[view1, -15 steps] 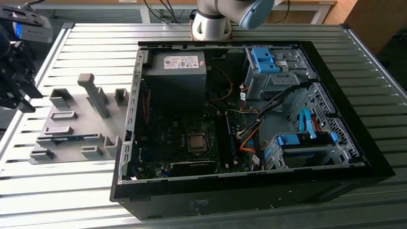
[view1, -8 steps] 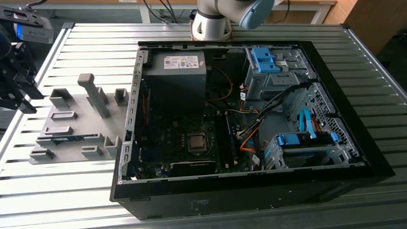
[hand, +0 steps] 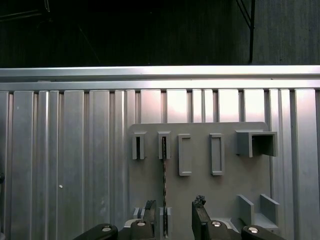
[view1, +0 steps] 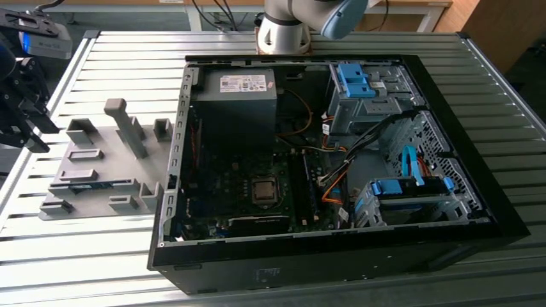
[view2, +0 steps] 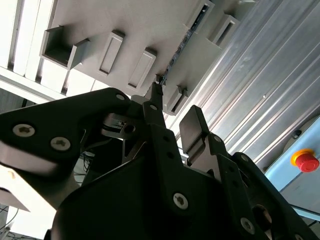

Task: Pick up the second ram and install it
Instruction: 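Pick up the second ram and move it above second insertion slot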

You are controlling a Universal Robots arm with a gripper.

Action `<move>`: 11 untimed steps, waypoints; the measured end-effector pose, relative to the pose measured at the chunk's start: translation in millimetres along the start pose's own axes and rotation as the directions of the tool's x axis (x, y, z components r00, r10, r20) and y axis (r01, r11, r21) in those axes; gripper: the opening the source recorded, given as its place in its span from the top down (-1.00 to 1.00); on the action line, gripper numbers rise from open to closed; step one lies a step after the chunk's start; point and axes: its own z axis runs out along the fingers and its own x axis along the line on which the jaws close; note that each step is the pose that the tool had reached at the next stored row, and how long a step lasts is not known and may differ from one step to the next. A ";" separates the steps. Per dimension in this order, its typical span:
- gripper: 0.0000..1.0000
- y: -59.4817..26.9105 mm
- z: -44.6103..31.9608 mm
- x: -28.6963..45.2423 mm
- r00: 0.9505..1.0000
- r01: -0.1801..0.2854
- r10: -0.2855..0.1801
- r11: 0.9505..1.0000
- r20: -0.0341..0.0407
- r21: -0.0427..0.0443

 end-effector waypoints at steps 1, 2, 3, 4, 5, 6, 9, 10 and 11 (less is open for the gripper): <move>0.17 0.0 0.0 0.0 1.000 0.000 0.000 1.000 0.000 0.000; 0.17 0.0 0.0 0.0 1.000 0.000 0.000 1.000 0.000 0.000; 0.17 0.0 0.0 0.0 1.000 0.000 0.000 1.000 0.000 0.000; 0.17 0.0 0.0 0.0 1.000 0.000 0.000 1.000 0.000 0.000; 0.17 0.0 0.1 0.0 1.000 0.000 0.000 1.000 0.000 0.000; 0.17 0.1 0.3 0.1 1.000 0.000 0.000 1.000 0.000 0.000; 0.17 0.0 2.2 0.9 1.000 0.000 0.000 1.000 0.000 0.000; 0.17 0.0 4.0 1.0 1.000 0.000 0.000 1.000 0.000 0.000; 0.17 -0.1 5.9 1.1 1.000 0.000 0.000 1.000 0.000 0.000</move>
